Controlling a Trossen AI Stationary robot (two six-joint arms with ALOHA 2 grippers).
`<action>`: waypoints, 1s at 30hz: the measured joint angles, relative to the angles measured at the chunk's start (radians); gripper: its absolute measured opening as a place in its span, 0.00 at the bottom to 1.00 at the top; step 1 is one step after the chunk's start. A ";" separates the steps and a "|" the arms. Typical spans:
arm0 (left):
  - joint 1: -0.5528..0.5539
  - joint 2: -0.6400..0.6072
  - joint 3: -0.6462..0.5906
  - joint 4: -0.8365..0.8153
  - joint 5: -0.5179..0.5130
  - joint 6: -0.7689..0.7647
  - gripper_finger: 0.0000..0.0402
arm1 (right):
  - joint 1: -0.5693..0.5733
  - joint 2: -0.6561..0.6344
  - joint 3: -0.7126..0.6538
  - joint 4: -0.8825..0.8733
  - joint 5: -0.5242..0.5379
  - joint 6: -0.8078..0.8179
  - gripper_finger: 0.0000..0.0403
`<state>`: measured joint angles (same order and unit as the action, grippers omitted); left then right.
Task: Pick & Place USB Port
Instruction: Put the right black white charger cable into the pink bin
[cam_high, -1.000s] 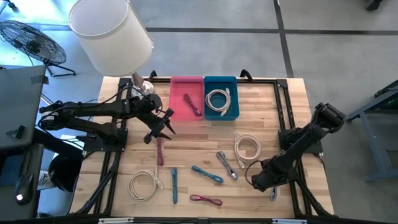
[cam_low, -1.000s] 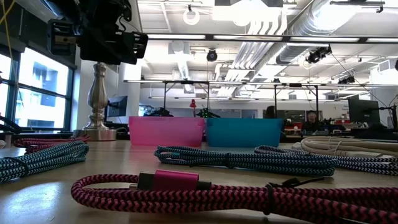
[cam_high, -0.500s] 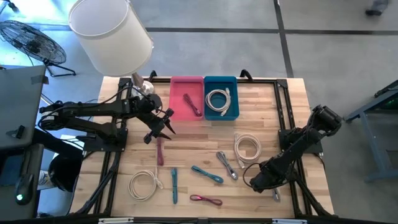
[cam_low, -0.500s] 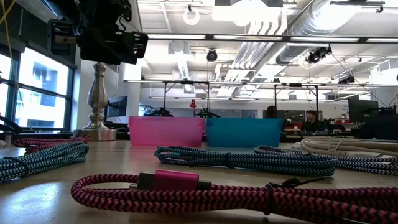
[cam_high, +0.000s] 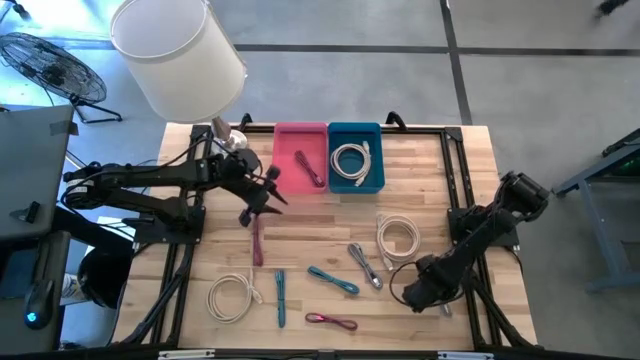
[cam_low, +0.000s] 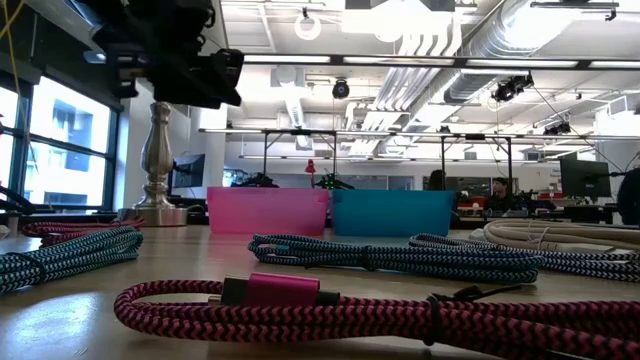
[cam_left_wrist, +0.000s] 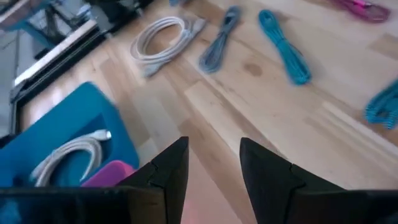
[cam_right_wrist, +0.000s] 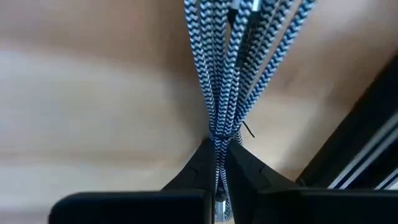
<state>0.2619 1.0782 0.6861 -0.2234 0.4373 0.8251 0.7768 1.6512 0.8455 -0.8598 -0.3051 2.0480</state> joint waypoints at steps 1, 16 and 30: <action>0.000 0.000 0.000 0.000 -0.002 -0.015 0.35 | -0.001 0.000 0.030 -0.043 0.038 -0.008 0.02; 0.000 0.034 -0.002 0.162 0.180 -0.113 0.35 | -0.093 0.024 0.508 -0.356 0.845 -0.491 0.02; -0.097 0.167 0.000 0.528 0.223 -0.287 0.35 | -0.210 0.027 0.513 -0.005 1.027 -1.326 0.02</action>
<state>0.1650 1.2450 0.6857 0.3050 0.6600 0.5376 0.5667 1.6779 1.3586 -0.8650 0.7217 0.7223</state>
